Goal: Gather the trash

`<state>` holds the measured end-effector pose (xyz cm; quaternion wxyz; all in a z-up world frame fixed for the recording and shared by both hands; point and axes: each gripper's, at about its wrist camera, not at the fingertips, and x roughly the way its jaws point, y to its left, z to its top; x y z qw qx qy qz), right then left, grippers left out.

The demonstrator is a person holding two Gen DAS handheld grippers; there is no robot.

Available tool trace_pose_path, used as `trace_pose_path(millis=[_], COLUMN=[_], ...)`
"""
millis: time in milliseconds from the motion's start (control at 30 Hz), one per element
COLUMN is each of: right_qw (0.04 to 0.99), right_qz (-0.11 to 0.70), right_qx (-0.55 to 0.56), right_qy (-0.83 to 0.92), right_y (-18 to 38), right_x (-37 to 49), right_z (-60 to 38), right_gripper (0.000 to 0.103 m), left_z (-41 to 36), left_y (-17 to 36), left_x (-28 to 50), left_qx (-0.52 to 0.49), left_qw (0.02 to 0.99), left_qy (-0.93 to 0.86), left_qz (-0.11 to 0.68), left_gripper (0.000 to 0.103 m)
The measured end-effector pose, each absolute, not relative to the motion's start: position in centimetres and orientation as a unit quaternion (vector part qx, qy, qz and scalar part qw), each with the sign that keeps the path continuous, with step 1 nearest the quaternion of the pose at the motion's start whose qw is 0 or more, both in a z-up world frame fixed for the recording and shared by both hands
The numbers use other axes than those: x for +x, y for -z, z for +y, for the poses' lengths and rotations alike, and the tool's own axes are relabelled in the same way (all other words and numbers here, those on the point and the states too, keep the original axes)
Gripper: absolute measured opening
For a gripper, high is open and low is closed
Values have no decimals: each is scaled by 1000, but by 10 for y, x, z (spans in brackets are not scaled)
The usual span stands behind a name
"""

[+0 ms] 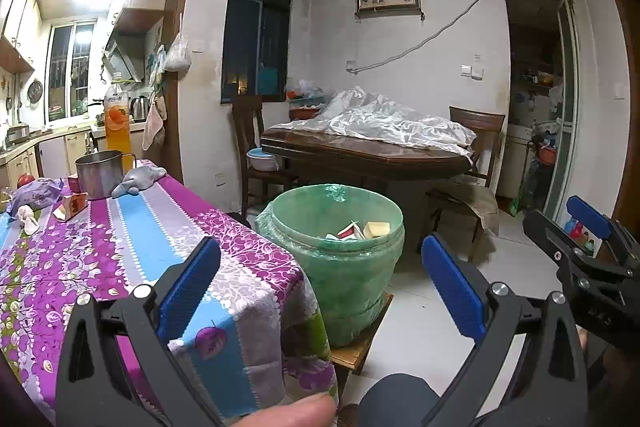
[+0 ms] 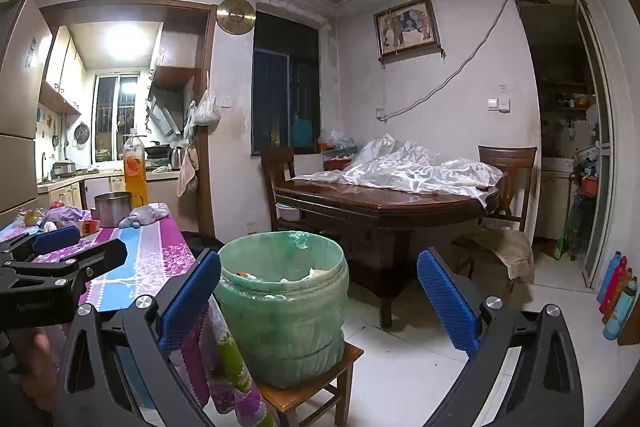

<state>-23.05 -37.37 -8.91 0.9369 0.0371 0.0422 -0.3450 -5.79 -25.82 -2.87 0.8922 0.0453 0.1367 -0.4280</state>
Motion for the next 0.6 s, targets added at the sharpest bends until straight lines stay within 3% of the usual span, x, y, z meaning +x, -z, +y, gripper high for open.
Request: trace_pose_path(millis=[600], right_qw=[938], right_qz=[24], right_qx=[44], right_qy=[343], right_y=[89], right_x=[-237], right_z=[-373], right_gripper=[98], left_z=[-252], left_y=[23], left_x=[-75], left_qx=[22], left_qw=[902], left_qy=[423], left_qz=[82], left_gripper=[97])
